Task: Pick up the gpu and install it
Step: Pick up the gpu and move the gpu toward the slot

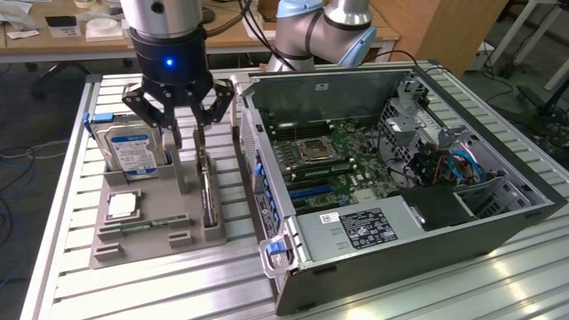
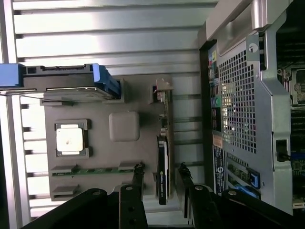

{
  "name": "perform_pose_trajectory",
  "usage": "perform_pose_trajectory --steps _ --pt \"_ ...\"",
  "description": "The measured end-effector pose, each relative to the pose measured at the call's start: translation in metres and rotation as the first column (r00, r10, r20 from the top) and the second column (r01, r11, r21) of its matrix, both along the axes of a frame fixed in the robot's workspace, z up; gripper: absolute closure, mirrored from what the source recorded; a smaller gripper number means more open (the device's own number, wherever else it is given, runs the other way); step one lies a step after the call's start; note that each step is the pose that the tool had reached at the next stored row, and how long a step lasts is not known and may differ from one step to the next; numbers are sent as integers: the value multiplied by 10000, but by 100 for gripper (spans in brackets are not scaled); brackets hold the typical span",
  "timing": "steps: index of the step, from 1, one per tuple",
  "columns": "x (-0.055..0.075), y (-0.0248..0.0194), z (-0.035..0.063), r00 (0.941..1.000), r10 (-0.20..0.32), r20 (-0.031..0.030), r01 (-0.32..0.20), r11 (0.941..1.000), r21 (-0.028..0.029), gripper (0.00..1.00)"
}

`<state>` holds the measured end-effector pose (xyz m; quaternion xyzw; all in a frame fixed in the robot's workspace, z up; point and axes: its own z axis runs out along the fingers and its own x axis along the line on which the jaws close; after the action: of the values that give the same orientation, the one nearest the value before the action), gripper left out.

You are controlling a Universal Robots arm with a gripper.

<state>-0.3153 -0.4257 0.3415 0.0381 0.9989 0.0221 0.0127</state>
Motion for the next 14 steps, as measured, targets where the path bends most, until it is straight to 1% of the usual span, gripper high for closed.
perform_pose_trajectory --steps 8,14 --pt "0 -12 -112 10000 0 -1 0 10000 0 58" --pt "0 -32 -170 10000 0 1 0 10000 1 58"
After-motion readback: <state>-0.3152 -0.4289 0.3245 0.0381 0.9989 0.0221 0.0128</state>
